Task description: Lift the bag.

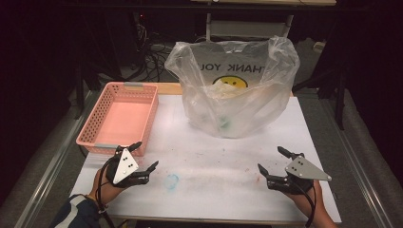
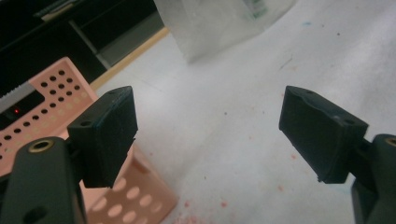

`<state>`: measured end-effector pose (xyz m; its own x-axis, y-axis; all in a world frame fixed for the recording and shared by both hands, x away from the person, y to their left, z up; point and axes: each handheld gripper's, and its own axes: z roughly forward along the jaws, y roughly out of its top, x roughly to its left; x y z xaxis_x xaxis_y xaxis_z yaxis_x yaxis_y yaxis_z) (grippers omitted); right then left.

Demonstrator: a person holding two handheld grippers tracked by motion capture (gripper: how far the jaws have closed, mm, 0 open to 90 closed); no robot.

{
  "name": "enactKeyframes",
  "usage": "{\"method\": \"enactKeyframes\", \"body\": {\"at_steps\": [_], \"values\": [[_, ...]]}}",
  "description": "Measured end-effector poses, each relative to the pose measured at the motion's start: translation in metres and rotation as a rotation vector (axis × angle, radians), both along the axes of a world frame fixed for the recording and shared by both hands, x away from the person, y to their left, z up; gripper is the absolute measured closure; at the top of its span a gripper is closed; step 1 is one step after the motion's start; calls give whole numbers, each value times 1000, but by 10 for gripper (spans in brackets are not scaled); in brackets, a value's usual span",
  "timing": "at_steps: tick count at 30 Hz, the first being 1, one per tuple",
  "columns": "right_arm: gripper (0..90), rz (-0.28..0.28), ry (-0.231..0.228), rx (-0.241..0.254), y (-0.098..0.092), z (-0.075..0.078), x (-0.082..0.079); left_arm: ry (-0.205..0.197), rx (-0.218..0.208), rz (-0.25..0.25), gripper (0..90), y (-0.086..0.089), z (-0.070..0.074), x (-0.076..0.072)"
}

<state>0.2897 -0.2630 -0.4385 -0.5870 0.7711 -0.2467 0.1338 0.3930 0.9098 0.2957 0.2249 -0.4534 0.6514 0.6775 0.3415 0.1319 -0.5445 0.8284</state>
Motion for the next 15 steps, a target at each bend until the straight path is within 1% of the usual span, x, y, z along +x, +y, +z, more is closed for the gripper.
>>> {"method": "enactKeyframes", "body": {"at_steps": [2, 4, 6, 8, 11, 13, 14, 15], "values": [[165, 8, 10, -4, 0, -5, -4, 10, 16, 0, 190, 1, -4, -3], [165, 11, 2, -27, 0, -9, -8, 17, 26, 9, 190, 2, -7, -6], [165, 14, 13, -18, -1, -13, -10, 21, 37, 7, 190, 3, -9, -9], [166, 14, 29, -9, -3, -17, -12, 31, 27, 9, 191, 5, -11, -11], [166, 19, 48, -36, -1, -23, -13, 38, 33, 8, 190, 5, -13, -13], [166, 18, 47, -45, 1, -23, -13, 39, 33, 2, 190, 4, -13, -13], [166, 18, 50, -42, 2, -23, -14, 39, 35, 1, 190, 4, -13, -13], [167, 28, 44, -44, 3, -22, -14, 39, 38, -1, 191, 4, -13, -13]]}}
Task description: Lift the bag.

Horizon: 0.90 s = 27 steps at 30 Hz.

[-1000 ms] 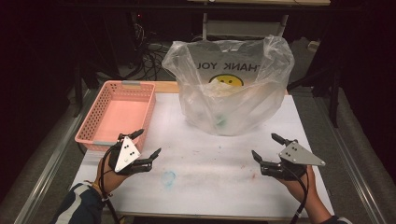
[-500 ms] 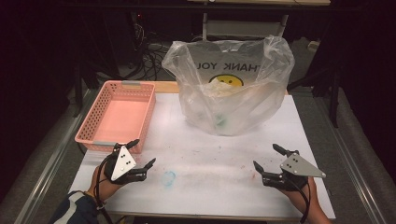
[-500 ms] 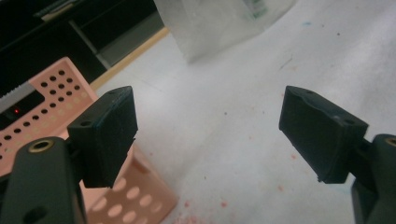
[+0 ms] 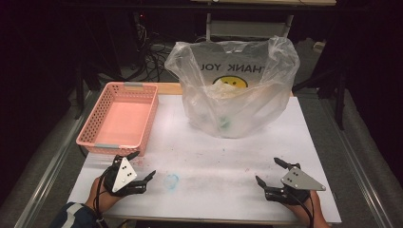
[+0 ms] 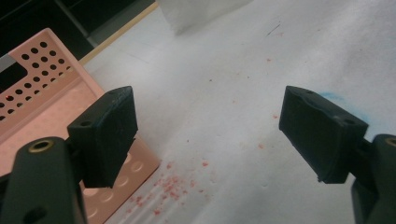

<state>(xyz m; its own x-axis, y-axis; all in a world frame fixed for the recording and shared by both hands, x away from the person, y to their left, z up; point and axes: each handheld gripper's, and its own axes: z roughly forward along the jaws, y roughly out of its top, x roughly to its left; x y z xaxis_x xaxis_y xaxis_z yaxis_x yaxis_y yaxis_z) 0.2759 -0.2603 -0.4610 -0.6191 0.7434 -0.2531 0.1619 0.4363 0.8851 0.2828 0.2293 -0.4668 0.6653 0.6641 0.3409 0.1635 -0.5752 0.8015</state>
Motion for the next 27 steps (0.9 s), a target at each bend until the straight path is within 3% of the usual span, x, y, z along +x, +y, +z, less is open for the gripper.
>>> {"method": "enactKeyframes", "body": {"at_steps": [5, 11, 27], "values": [[167, 6, 7, -18, 3, -2, -2, 1, -10, 5, 190, 0, 1, 0], [168, 10, -12, -10, 3, 2, -7, 8, 2, -4, 190, -2, 1, 2], [170, 4, -1, -2, 1, 2, -8, 14, 7, -17, 190, -4, 1, 3]]}}
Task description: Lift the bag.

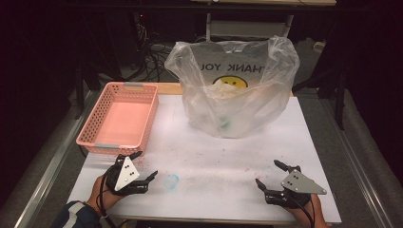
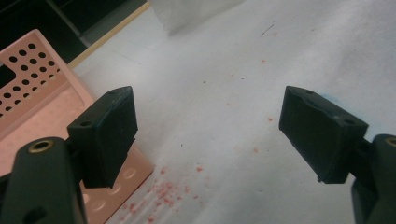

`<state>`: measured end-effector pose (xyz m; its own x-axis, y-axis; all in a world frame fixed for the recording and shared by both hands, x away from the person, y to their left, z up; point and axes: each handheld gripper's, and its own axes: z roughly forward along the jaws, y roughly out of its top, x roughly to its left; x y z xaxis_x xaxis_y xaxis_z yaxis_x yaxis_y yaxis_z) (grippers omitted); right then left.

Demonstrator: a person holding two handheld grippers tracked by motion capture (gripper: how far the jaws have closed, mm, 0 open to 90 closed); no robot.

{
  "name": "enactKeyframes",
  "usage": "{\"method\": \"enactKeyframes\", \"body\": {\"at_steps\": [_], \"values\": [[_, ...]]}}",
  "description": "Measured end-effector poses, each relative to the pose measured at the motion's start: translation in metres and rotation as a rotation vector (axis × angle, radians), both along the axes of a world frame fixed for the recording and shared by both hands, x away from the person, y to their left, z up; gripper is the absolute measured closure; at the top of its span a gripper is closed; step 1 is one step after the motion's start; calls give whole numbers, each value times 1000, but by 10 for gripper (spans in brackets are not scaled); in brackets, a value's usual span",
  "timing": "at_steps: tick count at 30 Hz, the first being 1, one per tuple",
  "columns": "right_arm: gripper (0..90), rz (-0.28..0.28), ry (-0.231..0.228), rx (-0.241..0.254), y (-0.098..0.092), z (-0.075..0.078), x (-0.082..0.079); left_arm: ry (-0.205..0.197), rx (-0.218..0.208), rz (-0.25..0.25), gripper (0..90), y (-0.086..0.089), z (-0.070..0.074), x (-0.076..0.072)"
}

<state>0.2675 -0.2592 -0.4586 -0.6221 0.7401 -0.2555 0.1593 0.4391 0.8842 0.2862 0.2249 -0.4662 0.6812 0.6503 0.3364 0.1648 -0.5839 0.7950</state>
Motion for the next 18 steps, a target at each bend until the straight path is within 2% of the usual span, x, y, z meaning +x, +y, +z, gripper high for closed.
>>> {"method": "enactKeyframes", "body": {"at_steps": [18], "values": [[171, 2, 0, -2, -1, -1, 1, 7, 1, -2, 191, -2, 0, 4]]}}
